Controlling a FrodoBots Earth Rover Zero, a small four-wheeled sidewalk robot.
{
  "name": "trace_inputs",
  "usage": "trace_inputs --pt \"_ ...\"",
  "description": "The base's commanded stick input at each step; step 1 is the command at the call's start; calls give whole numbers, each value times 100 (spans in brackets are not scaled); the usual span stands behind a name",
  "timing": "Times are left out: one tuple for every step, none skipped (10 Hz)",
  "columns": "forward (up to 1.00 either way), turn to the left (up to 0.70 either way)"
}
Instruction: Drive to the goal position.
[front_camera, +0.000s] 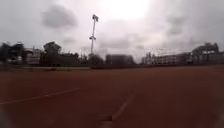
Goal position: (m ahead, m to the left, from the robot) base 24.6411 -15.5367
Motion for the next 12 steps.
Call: trace_inputs --pt "50 0" --pt "50 0" --pt "50 0" --pt "50 0" --pt "50 0" --pt "50 0" --pt "50 0" --pt "50 0" --pt "50 0" --pt "50 0" --pt "50 0" --pt "50 0"
